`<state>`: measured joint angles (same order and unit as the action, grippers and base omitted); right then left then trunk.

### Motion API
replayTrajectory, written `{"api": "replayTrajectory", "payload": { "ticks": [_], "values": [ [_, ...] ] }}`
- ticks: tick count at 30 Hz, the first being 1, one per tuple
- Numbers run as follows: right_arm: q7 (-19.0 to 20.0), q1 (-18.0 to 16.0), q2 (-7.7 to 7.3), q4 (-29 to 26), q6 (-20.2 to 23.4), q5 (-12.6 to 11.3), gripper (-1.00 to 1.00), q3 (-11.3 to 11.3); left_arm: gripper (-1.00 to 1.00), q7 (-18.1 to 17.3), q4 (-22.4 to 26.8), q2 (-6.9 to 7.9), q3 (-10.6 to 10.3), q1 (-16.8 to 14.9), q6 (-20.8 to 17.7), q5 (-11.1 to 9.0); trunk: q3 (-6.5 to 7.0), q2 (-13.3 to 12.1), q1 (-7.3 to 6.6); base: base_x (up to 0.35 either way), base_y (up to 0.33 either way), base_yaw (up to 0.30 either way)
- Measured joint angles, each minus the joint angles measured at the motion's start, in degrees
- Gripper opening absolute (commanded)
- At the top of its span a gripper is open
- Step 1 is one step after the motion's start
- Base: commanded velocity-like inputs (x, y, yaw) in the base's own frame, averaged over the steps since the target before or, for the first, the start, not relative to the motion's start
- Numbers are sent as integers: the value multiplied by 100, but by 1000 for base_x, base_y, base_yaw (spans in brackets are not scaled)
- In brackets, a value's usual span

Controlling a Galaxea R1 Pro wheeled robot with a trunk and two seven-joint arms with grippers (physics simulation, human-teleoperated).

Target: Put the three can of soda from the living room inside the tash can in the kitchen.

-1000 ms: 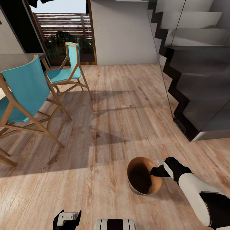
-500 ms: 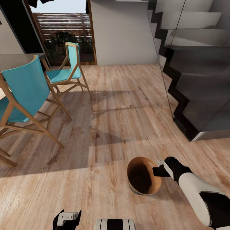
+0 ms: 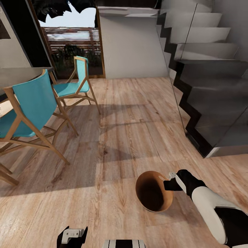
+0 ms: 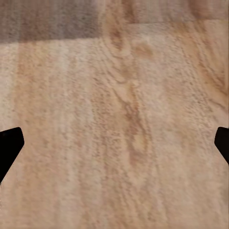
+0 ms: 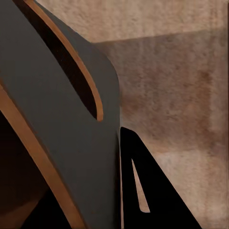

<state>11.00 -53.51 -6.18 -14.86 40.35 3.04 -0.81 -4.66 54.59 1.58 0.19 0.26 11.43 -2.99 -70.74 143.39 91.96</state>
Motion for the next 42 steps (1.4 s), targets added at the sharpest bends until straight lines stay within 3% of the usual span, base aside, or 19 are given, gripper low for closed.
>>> {"api": "replayTrajectory", "payload": {
  "ticks": [11, 17, 20, 24, 27, 36, 42],
  "values": [
    [8, 0, 10, 0, 2, -22, -100, 2, 100, -3, -32, 0, -4, 0, 0, 12, 244, -15, -28, 0, 0, 0],
    [20, 0, 12, 1, 3, -16, -100, 5, 100, -36, -27, 12, 38, -4, -25, -29, 352, -254, -159, 0, 0, 0],
    [38, 0, 17, 1, 7, -31, -100, 4, 100, -45, 64, 13, 20, -41, -142, -14, 406, -375, -225, 0, 0, 0],
    [62, 0, 15, 1, 24, -29, -100, 3, 100, -38, 344, 0, 7, -98, -590, 12, 477, -535, -313, 0, 0, 0],
    [76, 0, 12, 2, 35, -28, -100, 3, 100, -40, 525, 2, 2, -327, -997, 14, 532, -655, -379, 0, 0, 0],
    [86, 0, 18, 1, 51, -40, -100, -2, 100, -60, 463, 40, 36, -1241, -1376, 25, 693, -1016, -577, 0, 0, 0],
    [87, 0, 23, 7, 52, -36, -100, 4, 100, -112, 199, 69, 67, -1386, -1551, -7, 800, -1257, -708, 0, 0, 0]
  ]
}}
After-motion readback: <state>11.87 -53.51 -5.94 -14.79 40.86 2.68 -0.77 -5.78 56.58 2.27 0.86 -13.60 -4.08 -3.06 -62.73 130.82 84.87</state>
